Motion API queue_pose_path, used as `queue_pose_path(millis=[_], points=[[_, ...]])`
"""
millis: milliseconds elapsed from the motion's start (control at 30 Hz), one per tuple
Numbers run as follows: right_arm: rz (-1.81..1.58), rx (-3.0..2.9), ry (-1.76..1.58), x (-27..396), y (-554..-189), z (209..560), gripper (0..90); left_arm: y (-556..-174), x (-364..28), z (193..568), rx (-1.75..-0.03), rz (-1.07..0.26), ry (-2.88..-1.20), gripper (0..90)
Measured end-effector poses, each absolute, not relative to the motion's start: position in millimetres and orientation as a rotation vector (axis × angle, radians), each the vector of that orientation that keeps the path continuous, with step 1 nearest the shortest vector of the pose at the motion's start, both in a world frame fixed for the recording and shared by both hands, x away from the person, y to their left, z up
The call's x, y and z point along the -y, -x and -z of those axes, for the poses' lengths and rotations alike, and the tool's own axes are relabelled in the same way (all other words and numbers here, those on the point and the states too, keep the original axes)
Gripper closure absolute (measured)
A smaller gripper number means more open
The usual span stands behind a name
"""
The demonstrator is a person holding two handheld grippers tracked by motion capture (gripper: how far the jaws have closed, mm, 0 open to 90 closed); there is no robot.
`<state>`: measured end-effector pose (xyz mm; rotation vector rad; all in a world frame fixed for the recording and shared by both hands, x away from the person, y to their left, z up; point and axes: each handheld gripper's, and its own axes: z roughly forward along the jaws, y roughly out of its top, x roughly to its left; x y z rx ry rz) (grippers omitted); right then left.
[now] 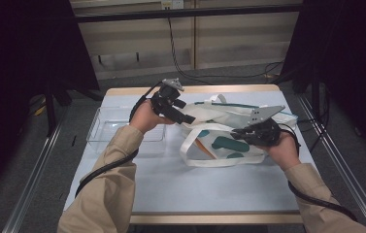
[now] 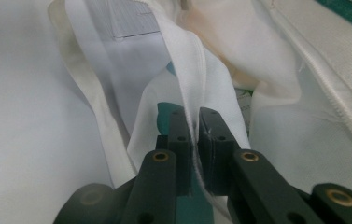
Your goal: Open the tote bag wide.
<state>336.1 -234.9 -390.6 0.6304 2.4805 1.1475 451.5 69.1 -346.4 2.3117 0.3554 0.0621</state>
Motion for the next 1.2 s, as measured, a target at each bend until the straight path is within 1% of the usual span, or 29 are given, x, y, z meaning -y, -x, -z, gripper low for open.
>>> queue_pose_path(millis=[133,267,333,567,800,867,900,967,1033,1067,1100,1133,1167,1200], points=[[-1.147,-2.481,-0.622,235,-336,390,83.7,-456,-65,346,-0.327,-0.069,-2.3,24.3],[-1.144,-2.486,-0.621,234,-336,390,83.7,-461,-62,347,-0.301,-0.091,-2.325,26.1],[-1.142,-2.483,-0.621,235,-335,390,83.6,-463,-61,348,-0.314,-0.092,-2.312,26.7],[-1.15,-2.489,-0.616,234,-335,389,83.9,-468,-60,346,-0.324,-0.094,-2.283,25.4],[-1.158,-2.495,-0.608,234,-334,390,84.1,-471,-58,349,-0.325,-0.1,-2.309,25.6],[-1.16,-2.497,-0.607,234,-334,390,84.3,-471,-58,351,-0.308,-0.091,-2.317,32.9],[-1.162,-2.5,-0.605,234,-334,389,84.4,-472,-58,351,-0.3,-0.102,-2.33,34.2],[-1.157,-2.503,-0.593,234,-333,389,84.4,-472,-57,352,-0.344,-0.076,-2.325,45.9],[-1.159,-2.503,-0.587,234,-332,389,84.6,-475,-57,351,-0.402,-0.064,-2.321,51.3],[-1.162,-2.502,-0.577,233,-332,388,84.9,-476,-56,351,-0.429,-0.049,-2.319,59.5],[-1.165,-2.501,-0.569,233,-331,388,85.0,-477,-55,351,-0.43,-0.065,-2.33,64.4],[-1.171,-2.5,-0.564,233,-330,388,85.1,-477,-54,350,-0.442,-0.064,-2.343,67.0],[-1.176,-2.499,-0.559,233,-330,388,85.4,-477,-54,350,-0.464,-0.063,-2.348,72.9],[-1.177,-2.501,-0.557,233,-329,388,85.6,-477,-53,348,-0.481,-0.06,-2.365,80.8]])
